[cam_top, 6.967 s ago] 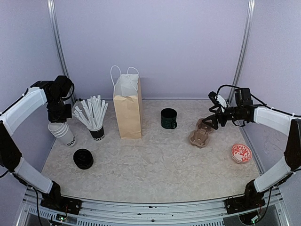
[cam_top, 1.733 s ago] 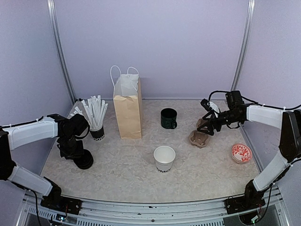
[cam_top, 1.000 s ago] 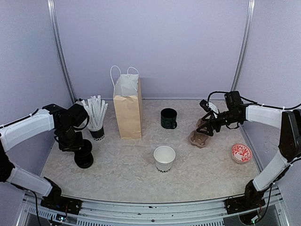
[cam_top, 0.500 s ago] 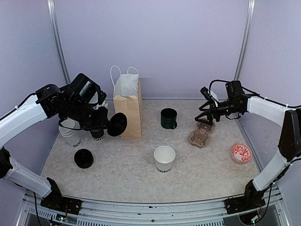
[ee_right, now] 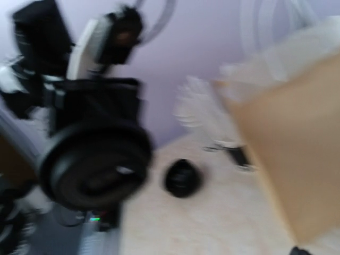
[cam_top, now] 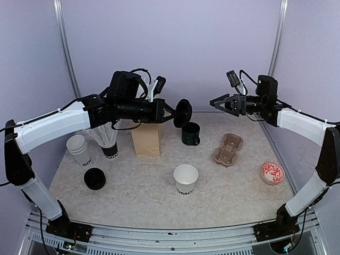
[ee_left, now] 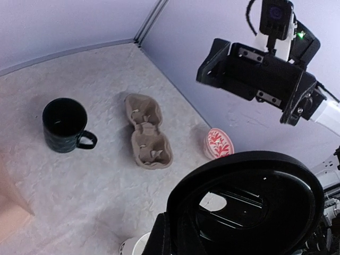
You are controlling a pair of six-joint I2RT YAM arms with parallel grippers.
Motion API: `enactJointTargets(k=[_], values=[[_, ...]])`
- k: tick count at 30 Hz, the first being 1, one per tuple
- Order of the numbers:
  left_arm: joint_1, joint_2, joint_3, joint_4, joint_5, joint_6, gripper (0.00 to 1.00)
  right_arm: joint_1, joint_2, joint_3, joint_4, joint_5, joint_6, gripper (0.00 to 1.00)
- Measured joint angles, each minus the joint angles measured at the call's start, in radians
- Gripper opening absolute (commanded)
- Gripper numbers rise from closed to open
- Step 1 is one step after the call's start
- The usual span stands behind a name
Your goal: Pack the takeout coffee
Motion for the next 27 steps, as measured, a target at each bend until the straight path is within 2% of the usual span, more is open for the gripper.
enactJointTargets(k=[4, 10, 20, 27], values=[[0.011, 0.002, -0.053, 0.188, 0.069, -0.018, 0.03, 0.078, 0.019, 0.007, 0.119, -0.032, 0.146, 0.99], [0.040, 0.037, -0.078, 0.369, 0.152, -0.073, 0.03, 0.141, 0.035, 0.041, 0.146, -0.043, 0.223, 1.00], [0.037, 0.103, -0.078, 0.456, 0.213, -0.124, 0.03, 0.187, 0.063, 0.147, 0.045, -0.017, 0.193, 0.99], [0.032, 0.103, -0.079, 0.484, 0.220, -0.140, 0.03, 0.197, 0.073, 0.156, -0.016, 0.009, 0.166, 0.99]])
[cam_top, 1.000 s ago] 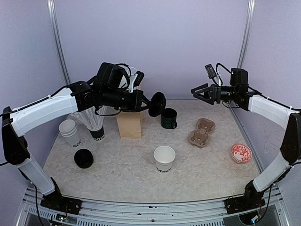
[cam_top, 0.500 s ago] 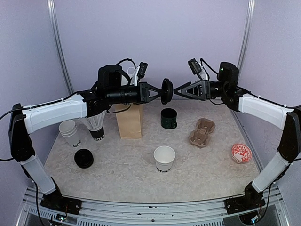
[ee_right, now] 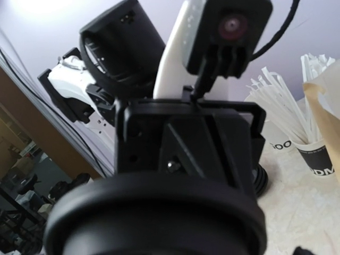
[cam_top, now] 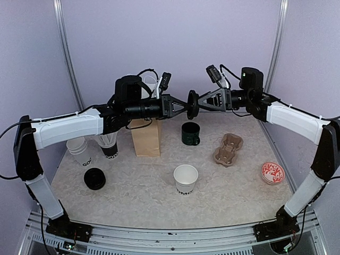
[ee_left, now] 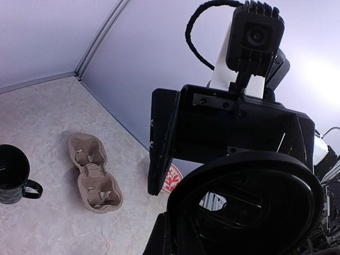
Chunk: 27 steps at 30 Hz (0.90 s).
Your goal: Pack the takeout coffee
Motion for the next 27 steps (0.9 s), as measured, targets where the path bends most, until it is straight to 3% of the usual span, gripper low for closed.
enactJointTargets(k=[8, 13, 18, 24, 27], values=[[0.000, 0.002, 0.000, 0.004, 0.008, -0.008, 0.03, 0.003, 0.000, -0.006, -0.004, 0.002, -0.005, 0.89], [-0.005, 0.016, 0.000, 0.006, 0.011, -0.011, 0.03, 0.009, 0.000, -0.022, 0.021, -0.003, 0.019, 0.94], [-0.012, 0.021, 0.000, 0.008, 0.012, -0.011, 0.04, 0.011, 0.000, -0.025, 0.040, -0.005, 0.036, 0.83], [-0.013, 0.022, 0.000, 0.008, 0.012, -0.010, 0.18, 0.011, 0.000, -0.028, 0.043, -0.004, 0.041, 0.76], [-0.013, 0.023, 0.000, -0.002, 0.007, -0.006, 0.30, 0.011, 0.000, -0.029, 0.020, 0.006, 0.005, 0.74]])
